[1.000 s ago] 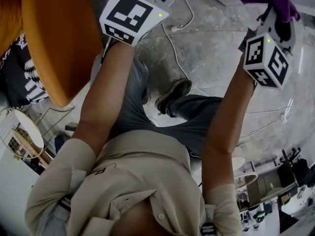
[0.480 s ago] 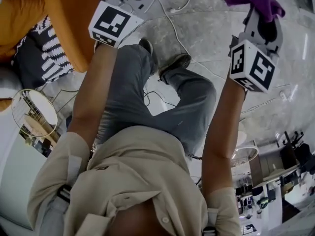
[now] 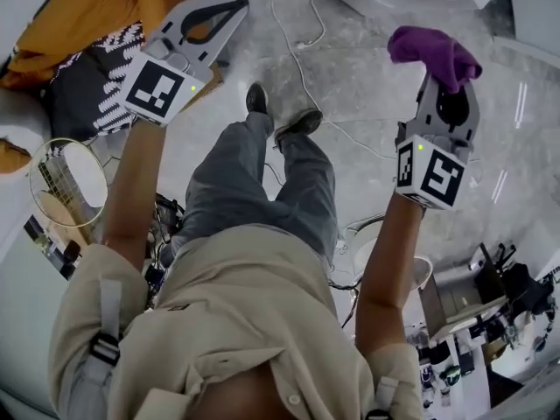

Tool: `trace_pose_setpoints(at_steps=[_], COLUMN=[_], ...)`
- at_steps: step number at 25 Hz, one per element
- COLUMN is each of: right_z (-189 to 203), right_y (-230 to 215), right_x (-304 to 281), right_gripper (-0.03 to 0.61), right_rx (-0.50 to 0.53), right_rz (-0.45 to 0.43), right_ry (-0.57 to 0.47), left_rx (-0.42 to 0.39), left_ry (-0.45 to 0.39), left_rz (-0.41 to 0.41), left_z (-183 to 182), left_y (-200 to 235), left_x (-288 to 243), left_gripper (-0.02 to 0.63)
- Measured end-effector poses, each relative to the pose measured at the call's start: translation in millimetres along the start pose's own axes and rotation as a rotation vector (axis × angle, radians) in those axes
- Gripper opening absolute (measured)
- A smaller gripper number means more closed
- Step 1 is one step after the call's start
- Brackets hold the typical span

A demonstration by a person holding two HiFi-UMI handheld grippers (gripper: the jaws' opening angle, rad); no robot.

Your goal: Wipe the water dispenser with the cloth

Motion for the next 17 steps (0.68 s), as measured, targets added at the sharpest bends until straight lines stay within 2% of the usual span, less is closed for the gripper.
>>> trace_pose_setpoints(at_steps=[9,14,17], right_z=[-113.2,-158.5,-178.2], right_y=[-19.5,-11.0,3.7], right_x=[53.0,85.9,112.9], right_gripper=[0.063,0.063,0.063], right_rx=[0.023,0.024,0.014], right_rz=[-0.039,-0.075,-0.101], right_ry=[-0.065,-0.089,-0.08], left_rx=[-0.064,-0.073,-0.05], left_ry=[-0.054,-0.096,-0.097], left_rz=[-0.067,-0.105,-0.119], left_z=[-97.7,-133.0,-146.4], left_y=[11.5,6.8,-3.4], left_x=[79.9,134.8,175.5], left_gripper=[0.015,0.015,0.015])
Point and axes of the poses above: the fingertips, and each gripper's own axes: x backward along the fingers, y to its left, z out of its underside, the point moved 9 cm from there along x, backward along the fingers
